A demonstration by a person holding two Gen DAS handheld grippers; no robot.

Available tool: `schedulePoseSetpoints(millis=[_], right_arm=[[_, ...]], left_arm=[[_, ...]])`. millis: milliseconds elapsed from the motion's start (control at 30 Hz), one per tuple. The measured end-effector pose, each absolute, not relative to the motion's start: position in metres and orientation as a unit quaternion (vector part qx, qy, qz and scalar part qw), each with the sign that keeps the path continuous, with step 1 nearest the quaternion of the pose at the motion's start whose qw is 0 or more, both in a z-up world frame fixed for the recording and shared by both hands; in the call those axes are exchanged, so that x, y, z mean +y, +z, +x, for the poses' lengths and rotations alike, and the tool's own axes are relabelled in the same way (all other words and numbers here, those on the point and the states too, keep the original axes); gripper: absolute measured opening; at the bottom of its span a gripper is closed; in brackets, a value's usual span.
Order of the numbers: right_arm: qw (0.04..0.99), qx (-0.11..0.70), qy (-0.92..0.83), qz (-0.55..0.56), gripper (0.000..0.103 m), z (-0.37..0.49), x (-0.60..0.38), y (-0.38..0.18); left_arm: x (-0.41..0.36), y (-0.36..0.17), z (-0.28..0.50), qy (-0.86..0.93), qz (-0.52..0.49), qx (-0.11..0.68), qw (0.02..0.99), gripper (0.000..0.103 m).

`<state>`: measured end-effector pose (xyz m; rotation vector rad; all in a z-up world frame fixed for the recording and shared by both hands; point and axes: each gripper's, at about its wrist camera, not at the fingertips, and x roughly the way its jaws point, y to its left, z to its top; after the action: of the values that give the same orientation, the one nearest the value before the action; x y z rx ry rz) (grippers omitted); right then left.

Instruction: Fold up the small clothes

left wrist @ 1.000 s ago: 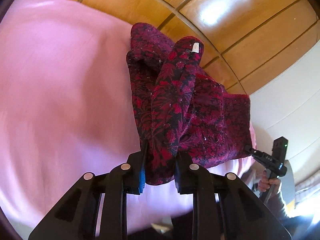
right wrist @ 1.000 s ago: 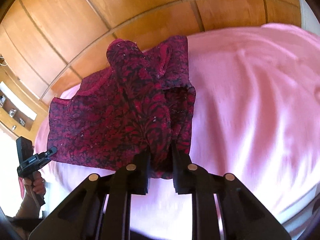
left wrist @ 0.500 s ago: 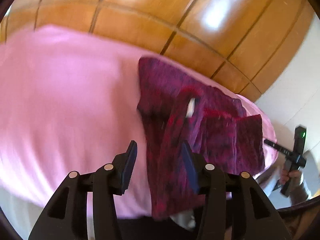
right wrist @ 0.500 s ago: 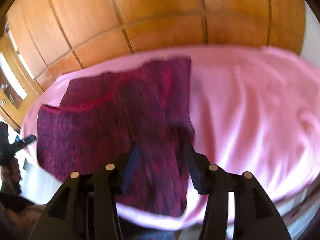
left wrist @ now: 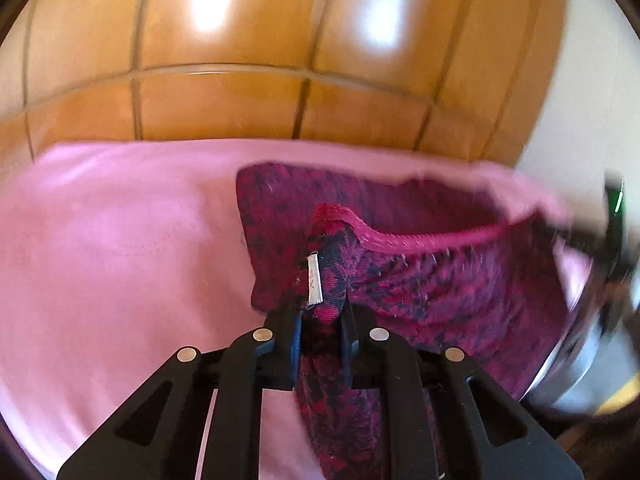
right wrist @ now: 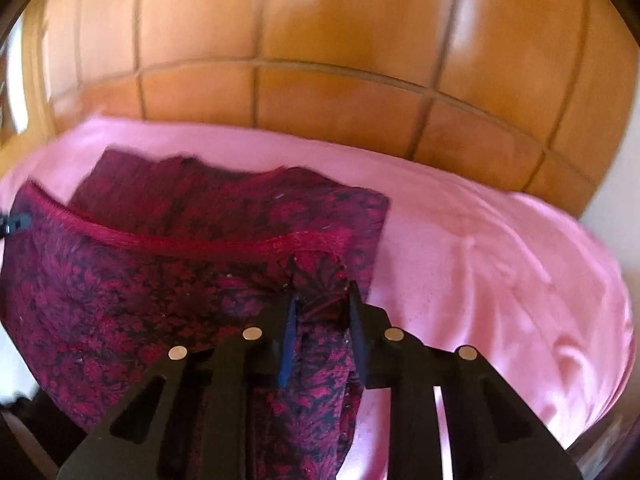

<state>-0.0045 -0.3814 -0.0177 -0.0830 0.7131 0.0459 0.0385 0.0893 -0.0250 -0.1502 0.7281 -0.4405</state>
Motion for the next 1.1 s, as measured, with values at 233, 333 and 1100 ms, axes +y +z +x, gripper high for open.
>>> schedulePoseSetpoints(millis=[233,333,1100], right_arm=[[0.923,0.384,0.007,-0.007,0.025,0.025,-0.389,-0.059],[0.927,0.376,-0.009,-0.003,0.044,0.022,-0.393,-0.058],[0.943,0.330,0.032,0.010,0.017,-0.029,-0.367,0.001]], left_arm=[[0.074,-0.066,0.079,-0.184,-0.072,0.407,0.892,0.016],[0.076,-0.061,0.076,-0.186,-0.069,0.398,0.896,0.031],[0.065,-0.012,0.026,-0.185,-0.015,0.310,0.932,0.014]])
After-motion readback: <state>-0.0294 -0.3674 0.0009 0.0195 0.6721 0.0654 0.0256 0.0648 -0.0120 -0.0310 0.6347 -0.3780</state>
